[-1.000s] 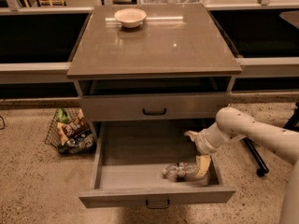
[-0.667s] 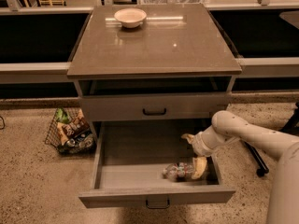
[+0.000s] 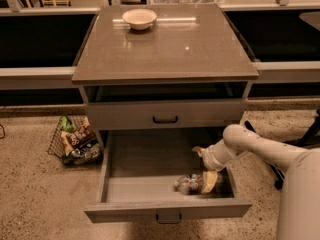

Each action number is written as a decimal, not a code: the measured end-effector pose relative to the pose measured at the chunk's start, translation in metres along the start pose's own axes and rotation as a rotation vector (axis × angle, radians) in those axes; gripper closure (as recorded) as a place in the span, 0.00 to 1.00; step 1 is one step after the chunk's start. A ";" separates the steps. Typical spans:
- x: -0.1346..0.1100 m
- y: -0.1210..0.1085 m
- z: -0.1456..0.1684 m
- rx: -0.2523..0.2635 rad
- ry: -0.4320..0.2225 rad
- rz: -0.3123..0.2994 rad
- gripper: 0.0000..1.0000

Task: Pick water bottle from middle drawer and place on counter

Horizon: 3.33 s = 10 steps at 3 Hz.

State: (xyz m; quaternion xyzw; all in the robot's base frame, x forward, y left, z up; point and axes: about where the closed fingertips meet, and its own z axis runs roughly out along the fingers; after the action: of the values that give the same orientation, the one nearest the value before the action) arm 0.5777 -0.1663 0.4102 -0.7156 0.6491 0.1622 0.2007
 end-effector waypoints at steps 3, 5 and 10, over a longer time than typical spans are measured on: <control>0.009 0.004 0.036 -0.036 -0.022 0.004 0.41; -0.002 0.007 0.023 -0.023 -0.086 -0.030 0.88; -0.075 0.007 -0.146 0.212 -0.142 -0.240 1.00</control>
Offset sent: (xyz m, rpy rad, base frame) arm 0.0013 0.0060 -0.0376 0.0107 0.0285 0.0065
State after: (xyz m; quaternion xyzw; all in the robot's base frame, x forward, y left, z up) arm 0.5590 -0.1743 0.5734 -0.7495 0.5568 0.1178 0.3383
